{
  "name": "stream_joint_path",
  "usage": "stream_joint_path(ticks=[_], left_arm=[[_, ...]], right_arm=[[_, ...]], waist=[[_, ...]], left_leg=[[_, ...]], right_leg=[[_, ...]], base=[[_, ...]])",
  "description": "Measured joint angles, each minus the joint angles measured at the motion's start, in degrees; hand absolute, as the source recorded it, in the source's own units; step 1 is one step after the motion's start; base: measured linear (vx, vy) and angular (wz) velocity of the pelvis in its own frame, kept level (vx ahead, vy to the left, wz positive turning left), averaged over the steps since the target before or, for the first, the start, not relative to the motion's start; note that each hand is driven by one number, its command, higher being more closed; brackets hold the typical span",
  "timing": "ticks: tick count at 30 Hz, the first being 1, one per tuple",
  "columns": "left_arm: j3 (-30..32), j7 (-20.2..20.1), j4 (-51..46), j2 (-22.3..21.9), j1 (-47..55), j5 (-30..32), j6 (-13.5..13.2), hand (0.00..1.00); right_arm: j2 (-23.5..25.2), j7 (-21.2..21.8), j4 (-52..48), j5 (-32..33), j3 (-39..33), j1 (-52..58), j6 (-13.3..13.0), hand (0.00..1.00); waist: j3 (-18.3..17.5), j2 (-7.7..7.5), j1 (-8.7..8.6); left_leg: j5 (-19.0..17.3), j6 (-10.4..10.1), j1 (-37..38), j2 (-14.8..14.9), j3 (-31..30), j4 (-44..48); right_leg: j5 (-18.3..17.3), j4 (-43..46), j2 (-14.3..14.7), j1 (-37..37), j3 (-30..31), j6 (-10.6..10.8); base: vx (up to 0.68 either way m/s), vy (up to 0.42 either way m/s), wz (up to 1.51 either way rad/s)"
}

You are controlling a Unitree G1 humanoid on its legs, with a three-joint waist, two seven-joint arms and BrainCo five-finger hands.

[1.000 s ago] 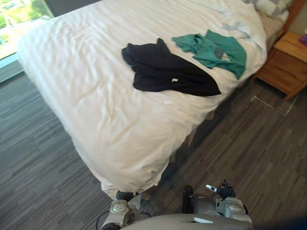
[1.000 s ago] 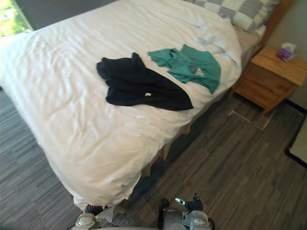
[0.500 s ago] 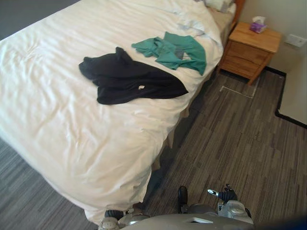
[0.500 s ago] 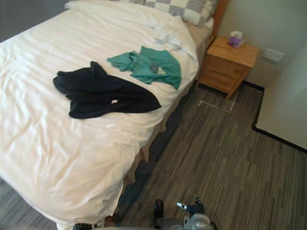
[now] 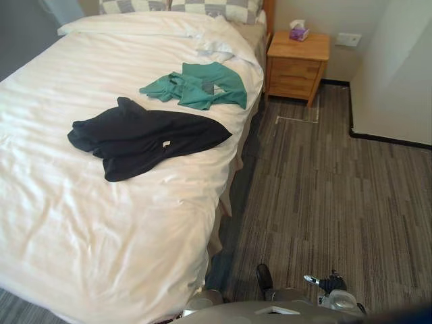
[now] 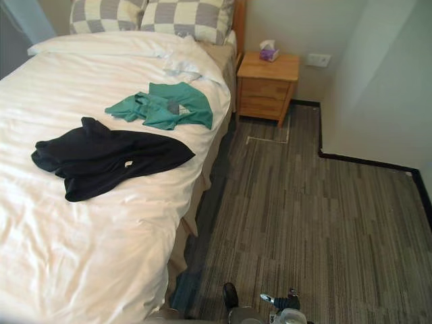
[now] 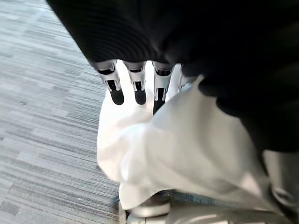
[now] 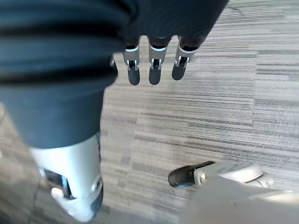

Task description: Tidy the bed and pick cloth on bed and put in laundry

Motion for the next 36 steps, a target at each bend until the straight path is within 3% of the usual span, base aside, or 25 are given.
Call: stream_joint_path(ticks=[1, 4, 9, 10, 16, 20, 21, 22, 24, 25, 26, 27, 28, 29, 30, 31, 32, 34, 36], left_arm=[[0.5, 0.0, 0.0, 0.0, 0.6, 0.0, 0.0, 0.00], [0.5, 0.0, 0.0, 0.1, 1.1, 0.1, 0.4, 0.00], [1.3, 0.1, 0.0, -0.5, 1.6, 0.1, 0.7, 0.00], [2.8, 0.5, 0.1, 0.0, 1.9, 0.1, 1.0, 0.00], [2.9, 0.5, 0.1, -0.1, 1.9, 0.1, 1.0, 0.00], [3.7, 0.0, -1.9, -0.6, 1.6, -0.4, 0.8, 0.00], [4.0, -0.1, -2.6, -0.9, 1.4, -0.8, 0.8, 0.00], [4.0, -0.2, -3.1, -1.0, 1.3, -1.2, 0.8, 0.00], [4.0, -0.1, -3.1, -0.9, 1.3, -2.8, 0.9, 0.00], [4.0, 0.0, -3.1, -0.7, 1.0, -3.2, 1.1, 0.00], [4.0, 0.1, -3.0, -0.4, 0.9, -3.9, 1.1, 0.00], [4.3, 0.5, -2.9, 0.3, 0.9, -5.5, 1.2, 0.00], [4.5, 0.6, -2.9, 0.9, 1.2, -5.6, 1.2, 0.00], [5.1, 0.9, -2.7, 1.4, 1.3, -6.4, 1.4, 0.00], [6.3, 1.5, -2.5, 1.5, 1.3, -7.5, 1.5, 0.00], [6.6, 2.3, -2.3, 1.2, 1.3, -7.9, 1.5, 0.00], [6.7, 2.8, -2.1, 0.8, 1.3, -8.2, 1.5, 0.00], [8.5, 3.1, -2.1, 0.6, 1.1, -10.0, 1.3, 0.00], [9.4, 3.1, -2.2, 0.7, 0.4, -10.1, 0.8, 0.00]], right_arm=[[0.7, 0.0, -0.7, 0.2, 0.0, 0.6, 0.0, 0.00], [1.2, 0.0, -1.7, 1.6, -0.2, 2.8, 0.0, 0.00], [1.4, 0.1, -1.6, 2.9, -1.8, 4.6, 0.0, 0.00], [1.9, 0.1, 0.7, 2.9, -2.2, 4.9, 0.0, 0.00], [2.0, 0.1, 0.9, 3.0, -3.2, 4.9, 0.0, 0.00], [2.3, 0.4, 0.3, 5.0, -5.3, 4.1, 0.1, 0.00], [2.3, 0.5, -0.6, 5.3, -6.0, 3.2, 0.2, 0.00], [2.2, 0.5, -1.0, 5.8, -6.4, 2.3, 0.3, 0.00], [2.2, 0.6, -1.5, 7.1, -6.7, 0.1, 0.6, 0.00], [2.2, 0.8, -1.5, 7.6, -6.5, -0.8, 0.7, 0.00], [2.2, 1.0, -1.5, 7.8, -6.4, -1.8, 0.7, 0.00], [2.2, 1.4, -1.5, 7.9, -5.4, -2.6, 0.7, 0.00], [2.4, 1.5, -1.5, 7.9, -5.0, -2.7, 0.7, 0.00], [2.4, 1.6, -1.5, 7.9, -4.5, -2.8, 0.7, 0.00], [2.2, 1.9, -1.5, 7.9, -3.8, -3.0, 0.7, 0.00], [1.6, 2.0, -1.1, 7.8, -3.3, -3.7, 0.7, 0.00], [1.1, 2.1, -0.7, 7.7, -3.3, -4.4, 1.0, 0.00], [-0.2, 2.6, -0.6, 7.0, -2.4, -5.1, 1.4, 0.00], [-0.3, 2.6, -0.1, 5.8, -1.8, -4.8, 1.9, 0.00]], waist=[[-0.1, -0.71, 0.02], [-0.6, -1.29, -0.31], [-1.3, -0.74, -0.10], [-2.0, -2.16, 0.10], [-1.8, -1.96, 0.08], [-1.5, -1.52, 0.25], [-0.7, -0.85, 0.28], [0.0, -1.17, 0.49], [0.8, -0.72, 1.50], [1.3, -1.38, 1.62], [2.3, -0.59, 1.81], [2.7, -1.50, 2.04], [2.9, -1.86, 2.34], [3.1, -1.44, 2.46], [3.1, -0.90, 2.61], [3.2, -0.57, 2.70], [3.2, -0.22, 2.77], [3.0, -0.38, 2.90], [3.2, -0.31, 2.09]], left_leg=[[1.1, 0.2, 2.0, -0.5, 1.1, -2.9], [1.8, -0.2, 3.4, -0.7, 0.9, -4.6], [2.5, -1.5, 5.1, 0.5, 0.4, -6.6], [2.5, -3.0, 7.6, 2.8, -1.0, -7.1], [2.5, -3.0, 7.2, 2.7, -1.5, -7.3], [3.2, -3.1, 4.4, 3.9, 2.0, -6.6], [3.3, -3.0, 3.3, 4.4, 4.1, -5.6], [3.3, -3.0, 3.1, 4.6, 5.5, -5.2], [3.3, -3.1, 1.4, 5.7, 10.8, -3.7], [3.3, -3.1, 1.1, 6.2, 12.1, -2.6], [3.2, -3.2, 0.2, 7.3, 13.4, -0.5], [3.1, -3.4, -0.7, 9.0, 14.6, 3.2], [2.9, -3.8, -0.7, 9.4, 15.2, 5.0], [2.1, -5.2, -1.0, 10.9, 15.1, 7.8], [1.8, -5.7, -3.0, 13.3, 15.1, 11.9], [1.2, -6.6, -4.0, 14.0, 14.6, 10.3], [4.2, -6.3, -3.7, 14.1, 14.5, 7.1], [6.2, -8.8, -2.0, 14.8, 16.8, 2.5], [8.6, -9.7, -1.5, 15.2, 16.5, 0.4]], right_leg=[[-1.5, 1.1, -0.6, 0.0, -1.1, 0.0], [-1.4, -0.1, -1.0, 1.2, -2.2, 0.1], [-0.7, -2.8, -0.1, 3.3, -2.7, -0.1], [-2.0, -3.2, 1.9, 5.2, -5.3, -1.0], [-2.4, -3.1, 1.5, 5.4, -6.3, -1.7], [-4.5, 0.0, -0.6, 1.8, -14.9, -1.7], [-6.5, 4.2, -1.6, -1.5, -17.7, -1.6], [-8.6, 7.6, -2.9, -3.6, -20.6, -1.2], [-12.8, 18.1, -9.2, -9.2, -31.9, -2.2], [-13.0, 20.9, -11.4, -10.2, -33.8, -2.4], [-13.0, 24.4, -14.2, -11.1, -35.3, -2.5], [-12.2, 26.8, -18.0, -11.6, -35.4, -2.9], [-10.1, 26.4, -19.5, -11.3, -34.8, -3.6], [-10.6, 26.6, -18.0, -10.9, -32.6, -2.1], [-10.7, 25.6, -15.9, -10.7, -31.9, -2.5], [-10.8, 23.9, -14.3, -10.6, -31.1, -2.5], [-10.8, 22.9, -13.2, -10.8, -30.9, -2.4], [-13.5, 20.3, -11.9, -11.1, -31.9, 1.0], [-13.9, 19.8, -11.6, -10.1, -33.8, 0.7]], base=[[0.07, 0.086, -0.33], [0.06, 0.065, 0.02], [0.08, 0.003, 0.08], [0.04, -0.003, 0.01], [0.00, 0.002, 0.06], [-0.01, 0.034, 0.12], [0.00, 0.004, -0.38], [-0.02, -0.003, -0.68], [0.08, -0.024, -0.95], [0.13, -0.075, -0.79], [0.10, -0.094, -0.68], [0.12, -0.185, -0.67], [0.11, -0.212, -0.65], [0.13, -0.310, -0.61], [0.08, -0.337, -0.69], [0.03, -0.372, -0.65], [-0.02, -0.275, -0.68], [-0.04, -0.224, -0.43], [-0.07, -0.183, 0.27]])
